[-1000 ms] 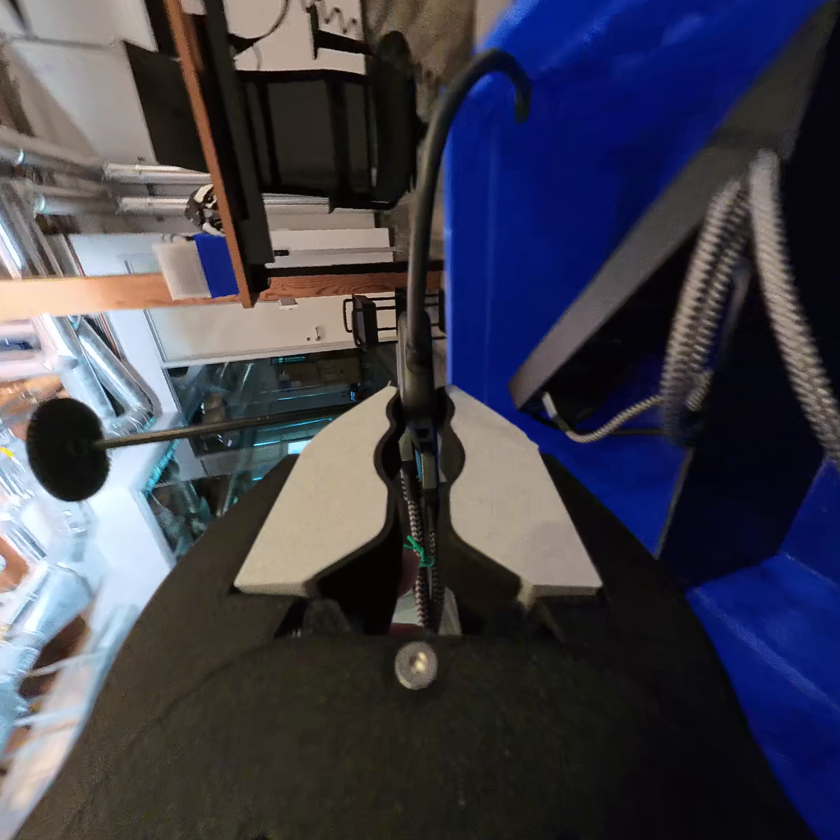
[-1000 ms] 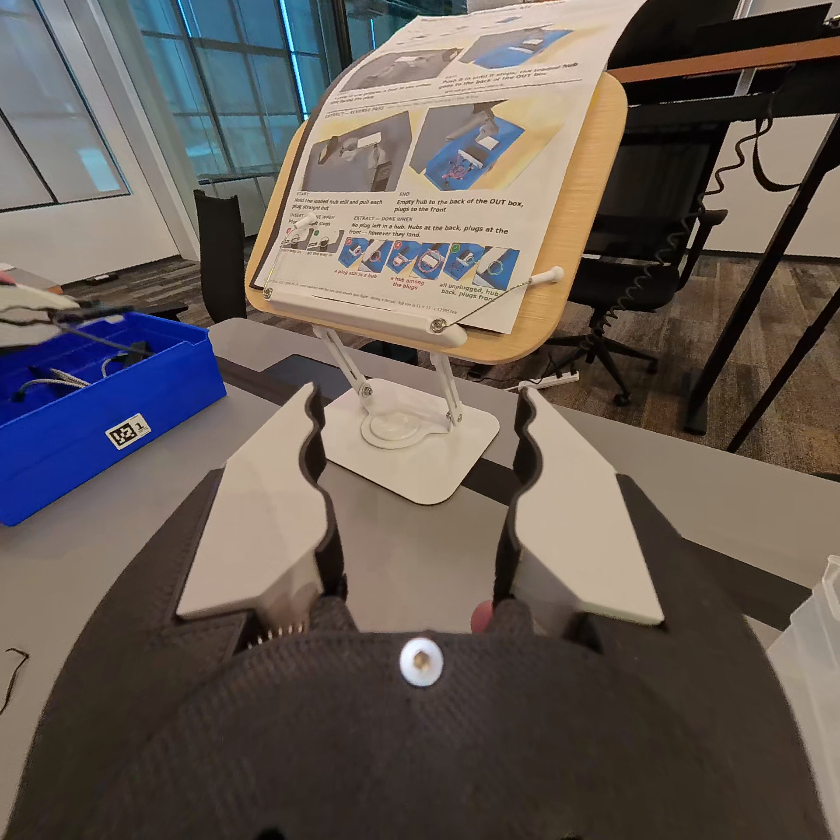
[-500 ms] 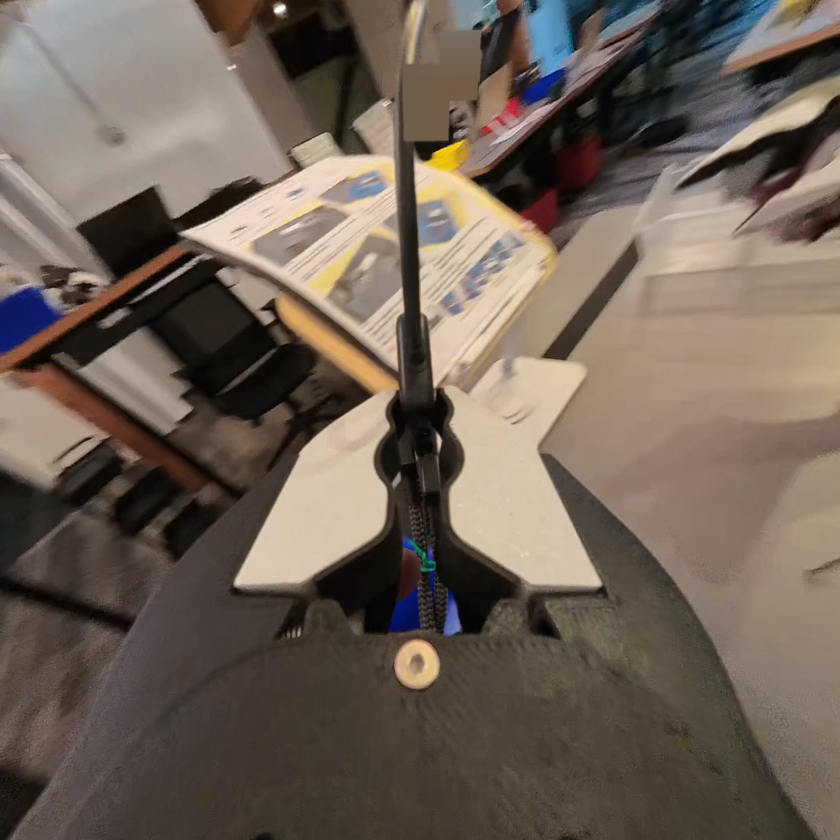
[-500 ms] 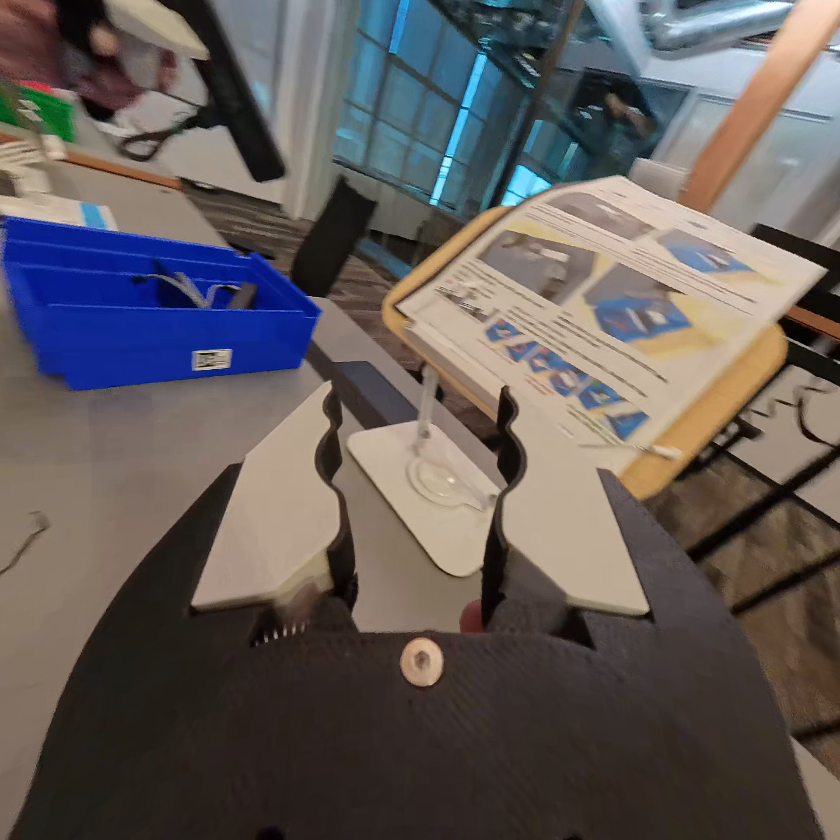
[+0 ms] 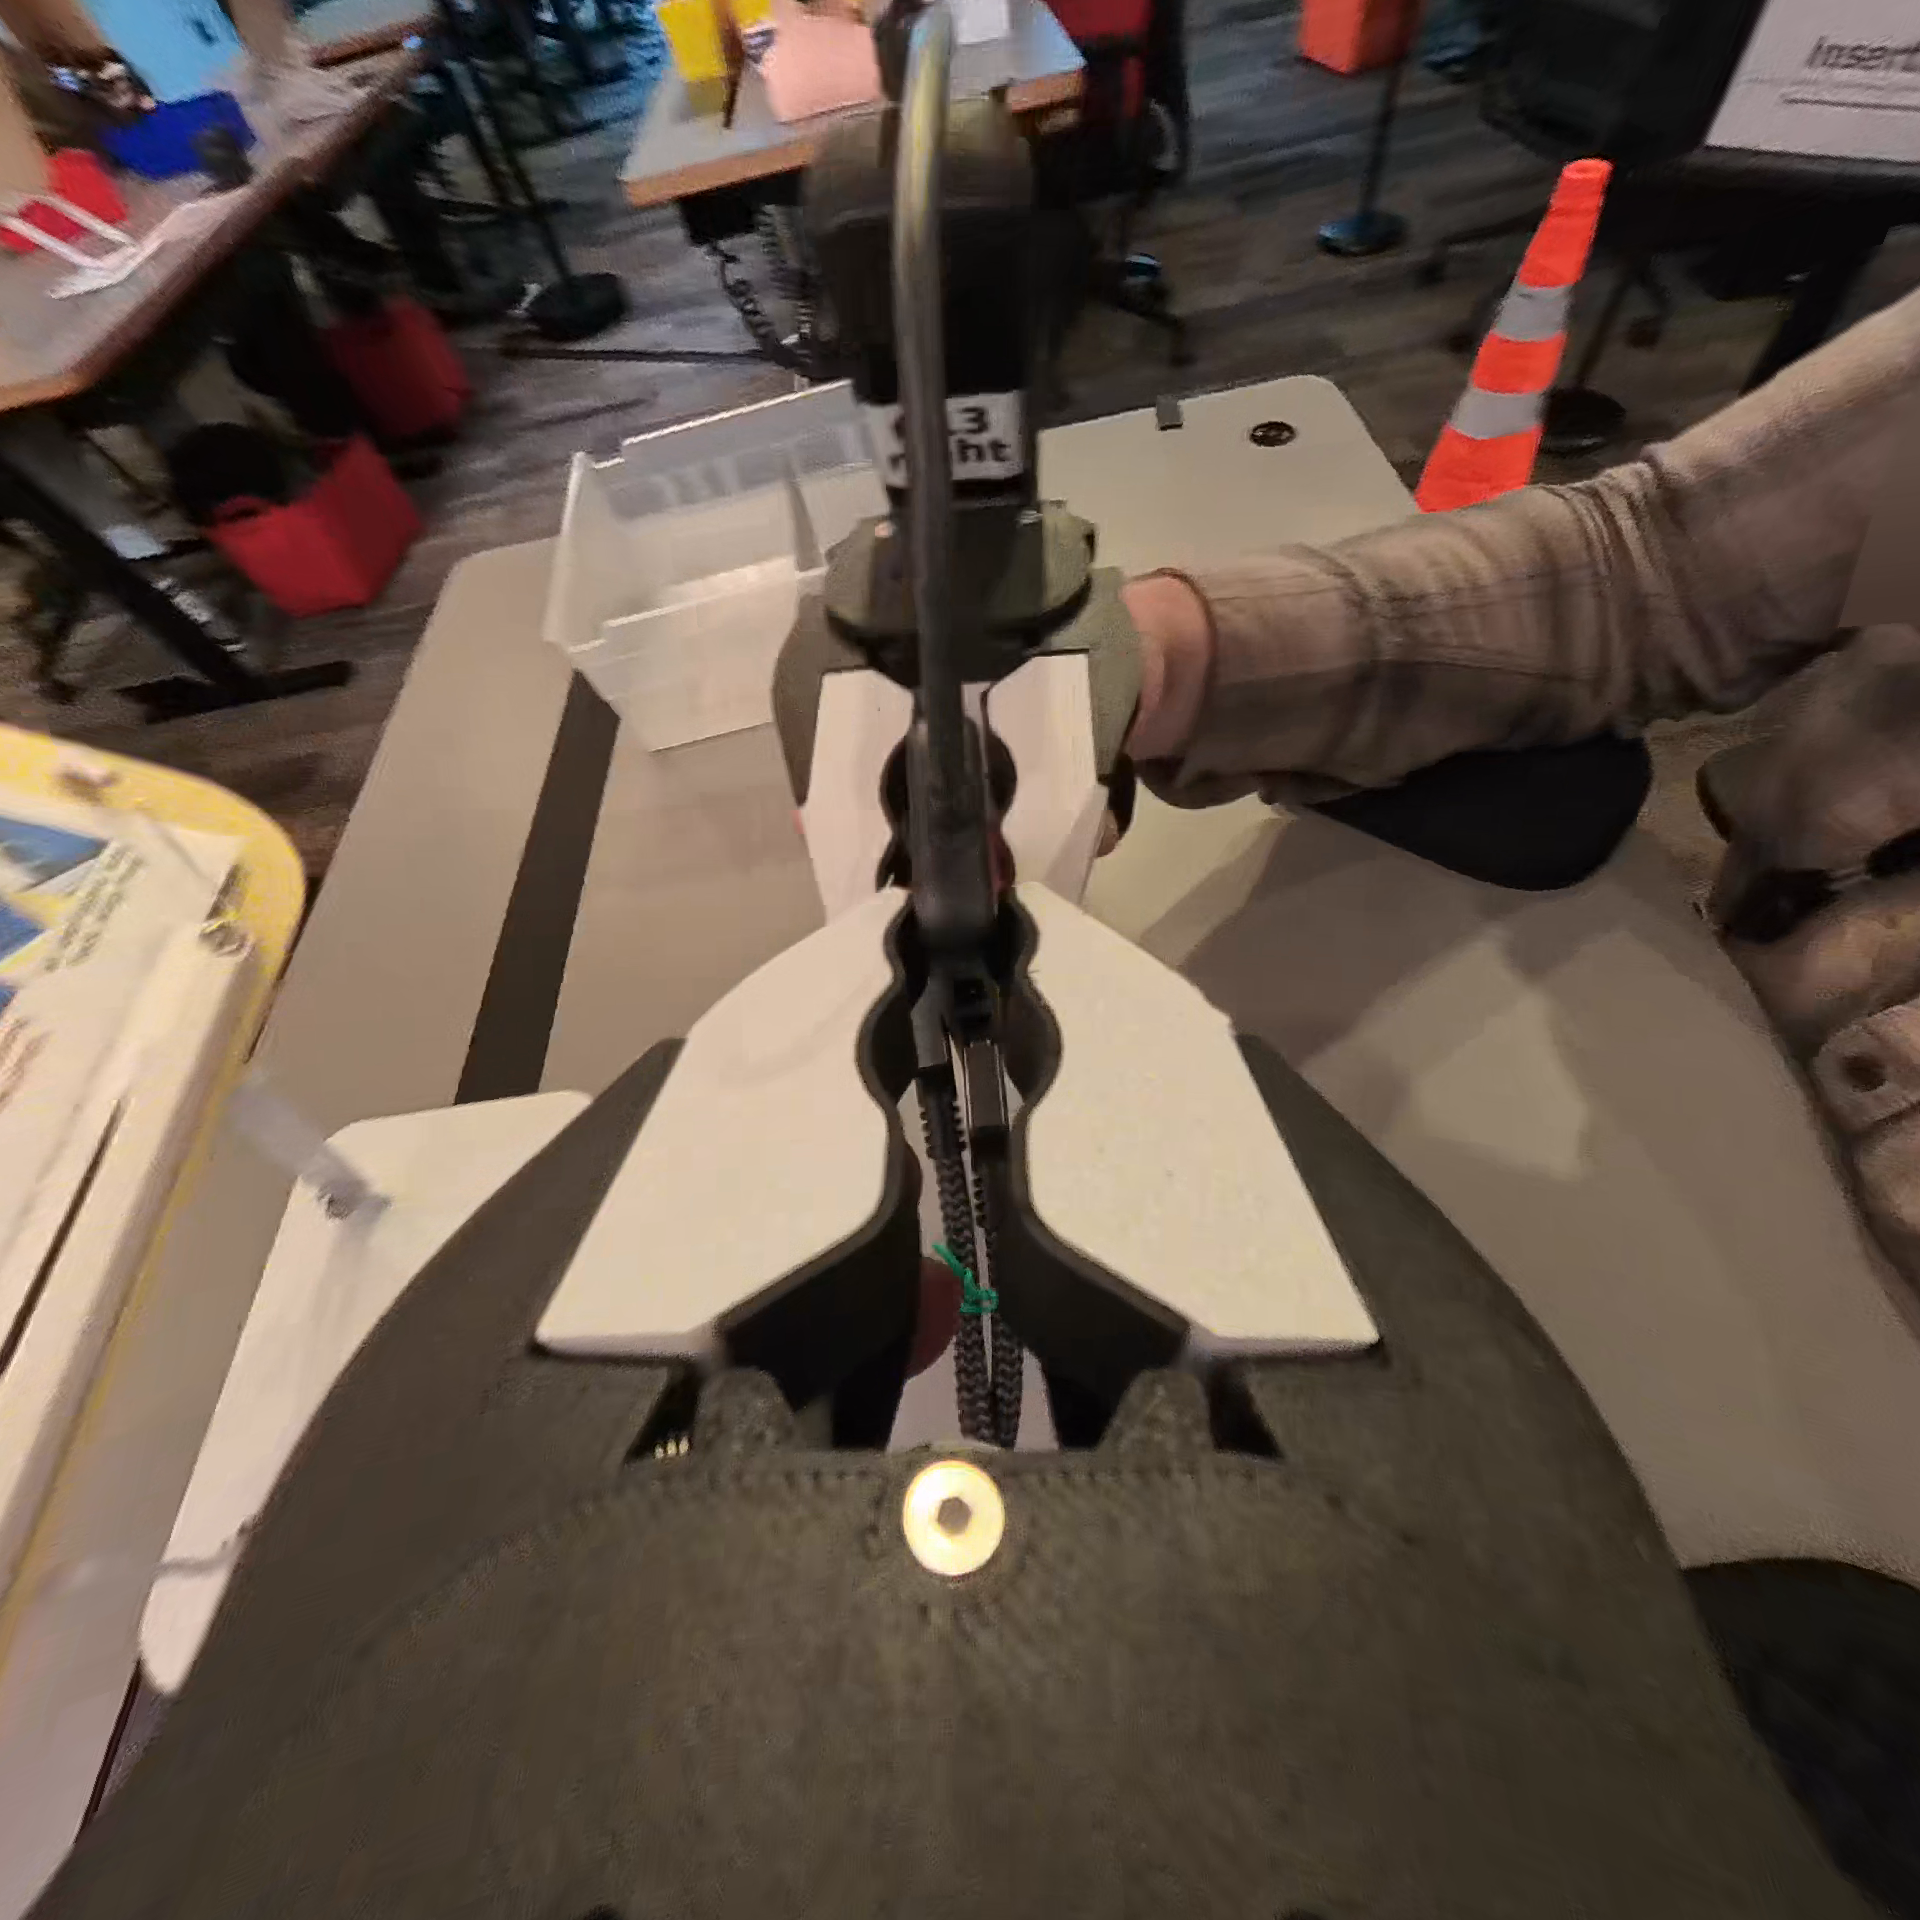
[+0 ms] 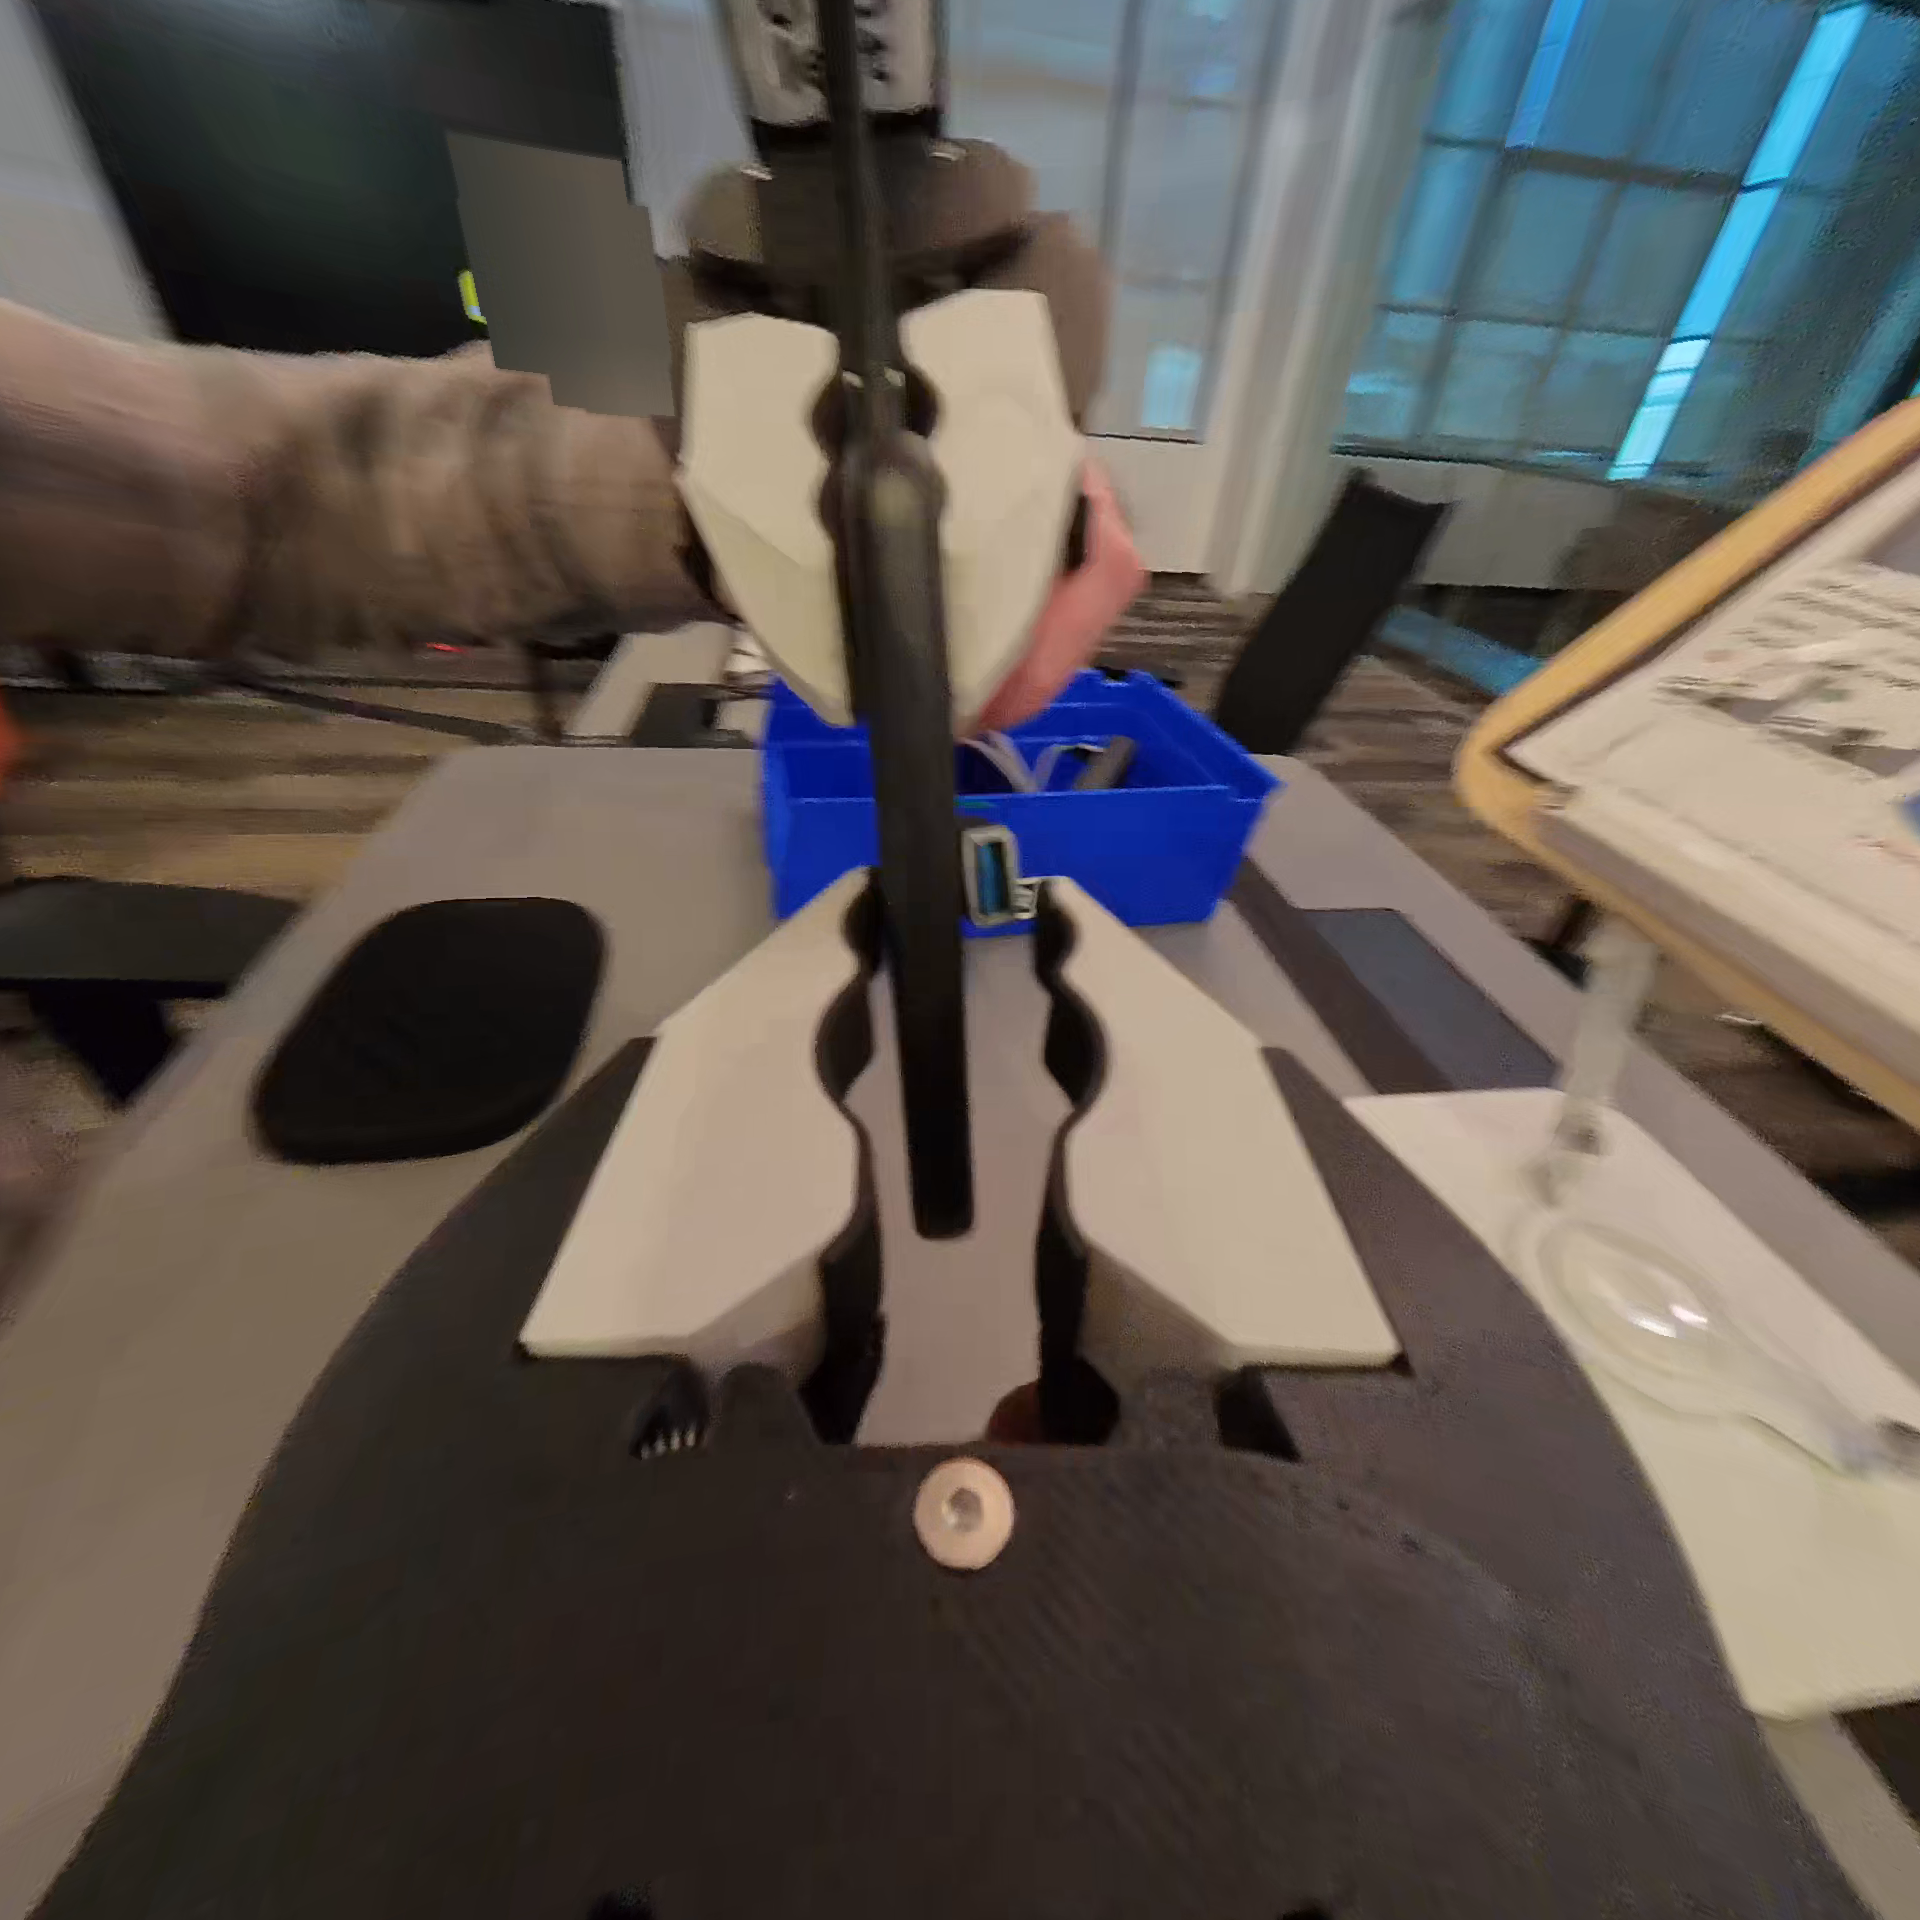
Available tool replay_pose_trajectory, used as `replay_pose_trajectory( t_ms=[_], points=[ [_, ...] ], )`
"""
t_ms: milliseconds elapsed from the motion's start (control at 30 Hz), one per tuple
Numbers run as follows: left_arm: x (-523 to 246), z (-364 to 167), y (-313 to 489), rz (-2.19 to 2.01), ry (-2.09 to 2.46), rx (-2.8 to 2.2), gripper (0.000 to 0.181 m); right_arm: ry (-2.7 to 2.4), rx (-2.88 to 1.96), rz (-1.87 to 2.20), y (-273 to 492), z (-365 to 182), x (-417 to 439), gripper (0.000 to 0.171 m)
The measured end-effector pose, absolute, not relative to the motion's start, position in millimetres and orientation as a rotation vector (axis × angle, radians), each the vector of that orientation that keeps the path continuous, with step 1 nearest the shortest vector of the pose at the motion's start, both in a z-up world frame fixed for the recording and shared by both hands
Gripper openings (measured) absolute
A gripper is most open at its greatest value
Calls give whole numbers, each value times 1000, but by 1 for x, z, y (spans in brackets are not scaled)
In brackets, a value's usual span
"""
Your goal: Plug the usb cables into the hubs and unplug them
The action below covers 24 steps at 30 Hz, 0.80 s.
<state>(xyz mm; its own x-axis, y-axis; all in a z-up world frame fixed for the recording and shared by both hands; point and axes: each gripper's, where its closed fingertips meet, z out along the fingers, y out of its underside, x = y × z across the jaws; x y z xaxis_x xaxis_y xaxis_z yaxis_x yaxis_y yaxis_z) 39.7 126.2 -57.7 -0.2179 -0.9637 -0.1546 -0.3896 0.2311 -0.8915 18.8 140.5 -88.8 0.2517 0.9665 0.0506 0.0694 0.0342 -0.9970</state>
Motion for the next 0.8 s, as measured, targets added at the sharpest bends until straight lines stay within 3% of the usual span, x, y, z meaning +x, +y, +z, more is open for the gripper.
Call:
replay_pose_trajectory(
  t_ms=[200, 300, 467, 600, 800],
  points=[
    [59, -54, 142, -1000, 1737, -1274, 17, -989, -1361, 1139, 147, -86, 35, 17],
    [58, -34, 160, -764, 1655, -1178, 47, -844, -1348, 1261, 156, -75, 46, 17],
    [46, -33, 161, -200, 1647, -895, 57, -623, -1275, 1482, 165, -54, 72, 17],
    [48, -52, 167, 221, 1672, -675, 42, -637, -1290, 1538, 162, -57, 69, 17],
    [60, -60, 158, 240, 1693, -565, 26, -650, -1288, 1625, 156, -61, 60, 17]
  ],
)
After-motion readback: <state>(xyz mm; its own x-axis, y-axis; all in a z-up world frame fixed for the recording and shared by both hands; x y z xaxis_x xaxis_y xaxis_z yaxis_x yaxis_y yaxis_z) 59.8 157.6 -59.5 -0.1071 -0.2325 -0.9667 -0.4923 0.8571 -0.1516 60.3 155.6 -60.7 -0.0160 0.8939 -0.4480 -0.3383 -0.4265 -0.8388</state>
